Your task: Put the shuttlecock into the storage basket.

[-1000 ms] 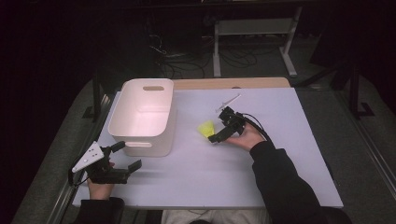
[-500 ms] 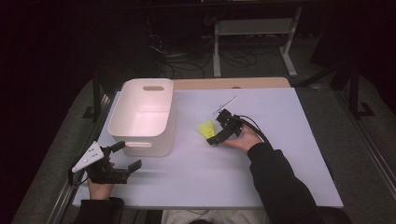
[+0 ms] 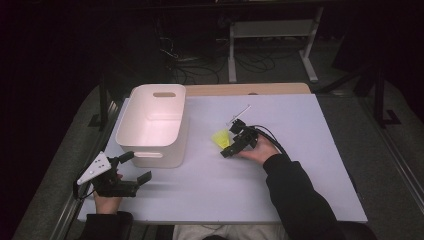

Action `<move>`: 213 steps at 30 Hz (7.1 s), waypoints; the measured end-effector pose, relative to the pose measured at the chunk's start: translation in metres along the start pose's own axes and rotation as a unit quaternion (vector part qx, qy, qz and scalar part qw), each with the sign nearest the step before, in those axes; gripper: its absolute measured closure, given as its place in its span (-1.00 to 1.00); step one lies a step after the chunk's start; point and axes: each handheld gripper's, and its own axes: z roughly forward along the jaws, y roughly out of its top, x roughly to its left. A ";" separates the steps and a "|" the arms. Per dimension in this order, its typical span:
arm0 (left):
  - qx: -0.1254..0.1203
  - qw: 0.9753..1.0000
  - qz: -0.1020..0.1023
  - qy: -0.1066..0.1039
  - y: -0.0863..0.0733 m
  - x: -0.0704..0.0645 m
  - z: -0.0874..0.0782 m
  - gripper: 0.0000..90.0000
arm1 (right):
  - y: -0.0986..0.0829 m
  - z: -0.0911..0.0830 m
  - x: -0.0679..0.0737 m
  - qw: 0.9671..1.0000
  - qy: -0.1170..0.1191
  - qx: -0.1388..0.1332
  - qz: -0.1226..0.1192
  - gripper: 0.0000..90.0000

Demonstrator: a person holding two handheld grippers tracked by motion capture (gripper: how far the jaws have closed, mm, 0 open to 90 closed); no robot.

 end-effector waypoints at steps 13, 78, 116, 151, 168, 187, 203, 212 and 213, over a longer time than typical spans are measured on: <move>0.003 1.000 0.001 0.001 0.000 0.000 0.001 -1.00 | 0.000 0.001 -0.003 1.000 0.003 0.005 0.016 -0.19; -0.001 1.000 0.004 0.005 0.000 0.000 0.000 -1.00 | 0.022 -0.064 0.020 0.998 -0.009 -0.063 -0.019 0.40; 0.001 1.000 0.003 0.005 0.000 0.000 0.001 -1.00 | 0.060 -0.088 0.045 0.995 -0.009 -0.082 -0.057 0.40; 0.002 1.000 0.003 0.004 0.000 0.000 0.001 -1.00 | 0.097 -0.102 0.072 0.990 -0.001 -0.096 -0.100 0.40; 0.002 1.000 0.003 0.004 0.000 0.000 0.001 -1.00 | 0.110 -0.102 0.079 0.989 0.002 -0.093 -0.115 0.40; 0.002 1.000 0.003 0.005 0.000 0.000 0.000 -1.00 | 0.133 -0.097 0.100 0.986 0.010 -0.089 -0.140 0.40; 0.002 1.000 0.003 0.004 0.000 0.000 0.000 -1.00 | 0.149 -0.085 0.110 0.985 0.024 -0.080 -0.152 0.40; 0.002 1.000 0.004 0.004 0.000 0.000 0.000 -1.00 | 0.157 -0.074 0.118 0.983 0.033 -0.075 -0.162 0.40; 0.002 1.000 0.004 0.004 0.000 0.000 0.000 -1.00 | 0.157 -0.072 0.118 0.983 0.034 -0.075 -0.164 0.40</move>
